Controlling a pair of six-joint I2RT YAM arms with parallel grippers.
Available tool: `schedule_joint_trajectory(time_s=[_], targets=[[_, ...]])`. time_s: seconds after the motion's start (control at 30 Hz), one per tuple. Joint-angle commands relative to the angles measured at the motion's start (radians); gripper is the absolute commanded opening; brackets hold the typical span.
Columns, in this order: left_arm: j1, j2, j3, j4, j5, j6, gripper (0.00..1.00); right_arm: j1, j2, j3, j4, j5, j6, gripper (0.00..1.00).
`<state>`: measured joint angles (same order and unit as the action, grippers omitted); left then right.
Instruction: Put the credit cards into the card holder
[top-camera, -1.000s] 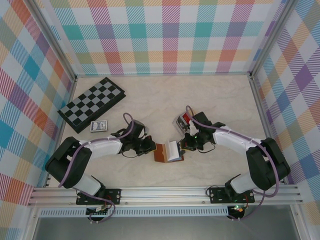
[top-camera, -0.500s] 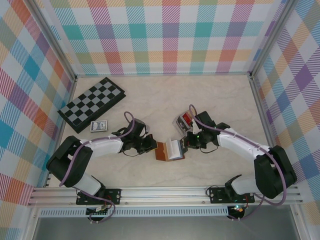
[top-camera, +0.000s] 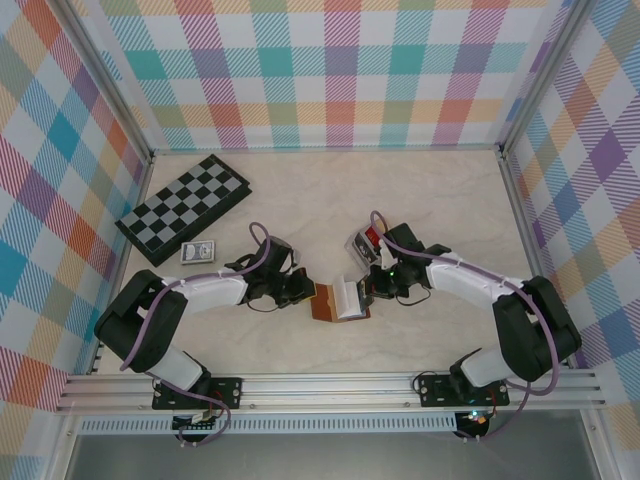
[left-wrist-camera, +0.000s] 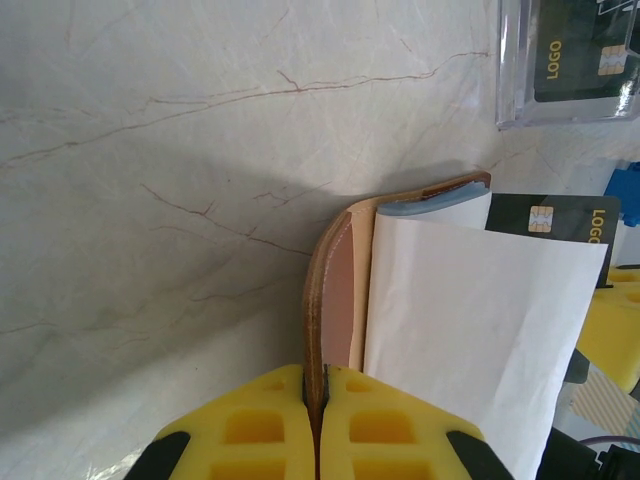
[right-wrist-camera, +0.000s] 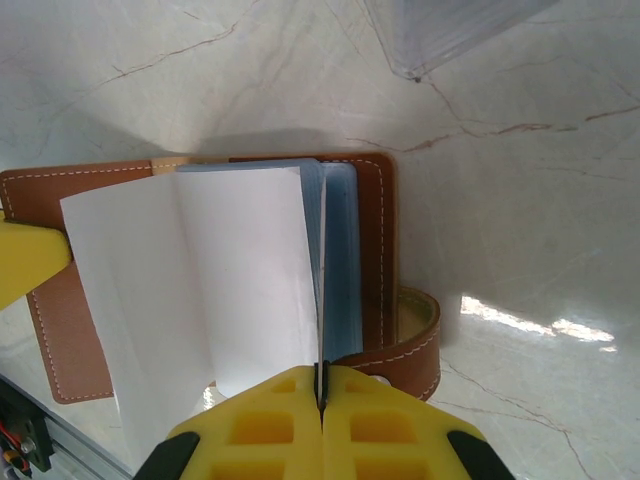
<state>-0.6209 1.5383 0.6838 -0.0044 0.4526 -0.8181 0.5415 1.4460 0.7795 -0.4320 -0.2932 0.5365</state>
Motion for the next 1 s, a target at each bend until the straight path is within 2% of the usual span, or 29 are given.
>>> schedule_joint_trajectory(time_s=[0.0, 0.17, 0.53, 0.97], targets=[[-0.007, 0.016, 0.02, -0.021, 0.001, 0.014, 0.0, 0.006, -0.005, -0.013, 0.0, 0.02, -0.038, 0.04], [-0.006, 0.022, 0.022, -0.023, 0.003, 0.017, 0.0, 0.007, -0.012, -0.011, -0.008, 0.028, -0.069, 0.04], [-0.008, 0.046, 0.031, -0.01, 0.015, 0.014, 0.0, 0.008, 0.005, -0.042, 0.095, -0.076, -0.016, 0.04], [-0.016, 0.067, 0.038, -0.003, 0.017, 0.015, 0.0, 0.011, -0.061, 0.026, -0.002, -0.048, -0.013, 0.06]])
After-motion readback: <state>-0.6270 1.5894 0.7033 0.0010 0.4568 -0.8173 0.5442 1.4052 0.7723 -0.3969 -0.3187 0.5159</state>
